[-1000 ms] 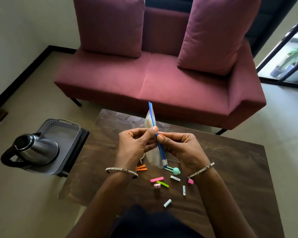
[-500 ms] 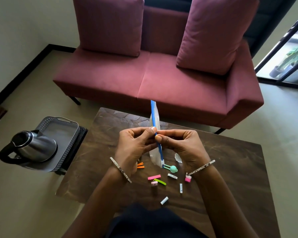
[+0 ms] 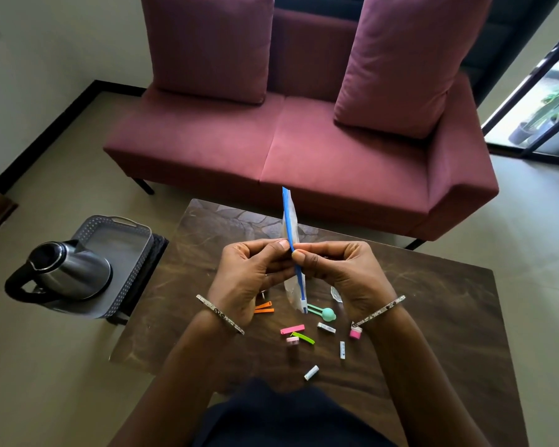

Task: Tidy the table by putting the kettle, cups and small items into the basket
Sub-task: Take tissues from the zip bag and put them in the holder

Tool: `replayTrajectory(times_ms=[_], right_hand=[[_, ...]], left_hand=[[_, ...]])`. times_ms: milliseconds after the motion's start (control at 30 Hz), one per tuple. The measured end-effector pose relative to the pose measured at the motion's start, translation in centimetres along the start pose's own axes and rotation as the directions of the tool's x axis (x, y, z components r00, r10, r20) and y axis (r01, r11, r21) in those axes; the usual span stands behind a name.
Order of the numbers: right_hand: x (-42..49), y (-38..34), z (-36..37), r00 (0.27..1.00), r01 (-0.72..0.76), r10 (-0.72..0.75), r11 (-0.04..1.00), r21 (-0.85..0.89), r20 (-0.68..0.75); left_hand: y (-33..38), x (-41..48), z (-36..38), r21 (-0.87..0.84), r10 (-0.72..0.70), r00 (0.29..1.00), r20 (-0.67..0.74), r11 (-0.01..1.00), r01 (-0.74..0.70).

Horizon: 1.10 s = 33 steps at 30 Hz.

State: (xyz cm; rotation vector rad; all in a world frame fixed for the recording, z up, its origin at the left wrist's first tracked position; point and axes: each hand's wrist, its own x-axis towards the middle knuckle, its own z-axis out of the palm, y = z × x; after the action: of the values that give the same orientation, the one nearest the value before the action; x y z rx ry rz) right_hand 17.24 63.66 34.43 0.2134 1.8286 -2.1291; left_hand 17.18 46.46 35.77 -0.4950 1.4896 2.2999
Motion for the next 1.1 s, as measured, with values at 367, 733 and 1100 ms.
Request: replayTrajectory(times_ms=[367,733,1100], right_hand=[[-0.3,0.6,0.7,0.995,0.052,-0.062,0.991,-0.12,-0.075],[-0.8,0.9,1.3,0.981,0.045,-0.075,0.985,-0.166,-0.179],[-0.1,1.2,1.2,0.811,0.075,-0.496,0.613,-0.786,-0.31]], left_hand=[[-0.1,-0.1,0.5,0.229,0.145,0.987,-0.071,0.965,-0.125],[-1.0,0.6,0.5,0.515,0.288,0.954,-0.083,0.832,-0.207],[-0.1,0.8,-0.1,0.802,0.472,0.869,-0.147,0.571,-0.174]])
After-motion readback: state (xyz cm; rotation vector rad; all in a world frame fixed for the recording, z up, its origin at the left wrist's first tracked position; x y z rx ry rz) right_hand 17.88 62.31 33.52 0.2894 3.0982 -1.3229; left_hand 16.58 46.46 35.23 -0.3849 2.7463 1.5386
